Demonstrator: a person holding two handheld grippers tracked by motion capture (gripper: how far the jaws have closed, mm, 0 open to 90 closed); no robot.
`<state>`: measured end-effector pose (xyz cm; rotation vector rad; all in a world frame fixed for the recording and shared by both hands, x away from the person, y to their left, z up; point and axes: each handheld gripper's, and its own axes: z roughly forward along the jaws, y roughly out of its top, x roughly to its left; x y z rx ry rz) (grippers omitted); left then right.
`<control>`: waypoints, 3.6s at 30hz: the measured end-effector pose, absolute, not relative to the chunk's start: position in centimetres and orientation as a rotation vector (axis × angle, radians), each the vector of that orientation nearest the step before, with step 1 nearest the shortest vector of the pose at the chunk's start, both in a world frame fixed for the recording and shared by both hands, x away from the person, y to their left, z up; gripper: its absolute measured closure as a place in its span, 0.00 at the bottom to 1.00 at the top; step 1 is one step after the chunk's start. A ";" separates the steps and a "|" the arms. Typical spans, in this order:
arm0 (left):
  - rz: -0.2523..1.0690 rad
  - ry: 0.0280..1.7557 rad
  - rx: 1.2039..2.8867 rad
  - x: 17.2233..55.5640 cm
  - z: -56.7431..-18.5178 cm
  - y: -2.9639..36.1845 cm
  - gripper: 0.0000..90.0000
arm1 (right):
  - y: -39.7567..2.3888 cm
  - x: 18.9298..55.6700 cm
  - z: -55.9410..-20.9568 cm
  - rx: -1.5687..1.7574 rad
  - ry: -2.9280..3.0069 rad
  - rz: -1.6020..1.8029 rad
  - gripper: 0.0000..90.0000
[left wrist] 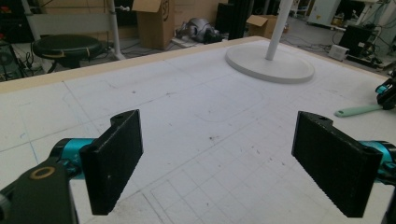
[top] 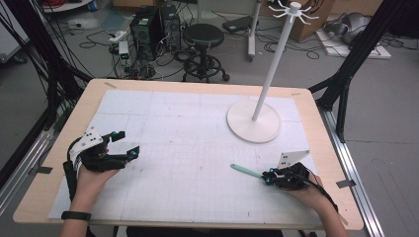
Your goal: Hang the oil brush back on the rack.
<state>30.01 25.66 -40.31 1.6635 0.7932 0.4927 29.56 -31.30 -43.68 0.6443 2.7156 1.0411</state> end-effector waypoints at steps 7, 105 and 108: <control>0.497 0.794 1.658 30.0 -40.3 25.7 0.19 | -31.2 29.4 -43.7 0.655 2.701 1.040 0.92; 0.445 0.782 1.656 29.9 -40.0 26.5 0.18 | -37.2 33.6 -18.3 0.943 1.716 1.489 0.92; 0.443 0.782 1.656 29.9 -40.0 26.5 0.18 | -36.8 34.0 -18.5 0.943 1.730 1.475 0.92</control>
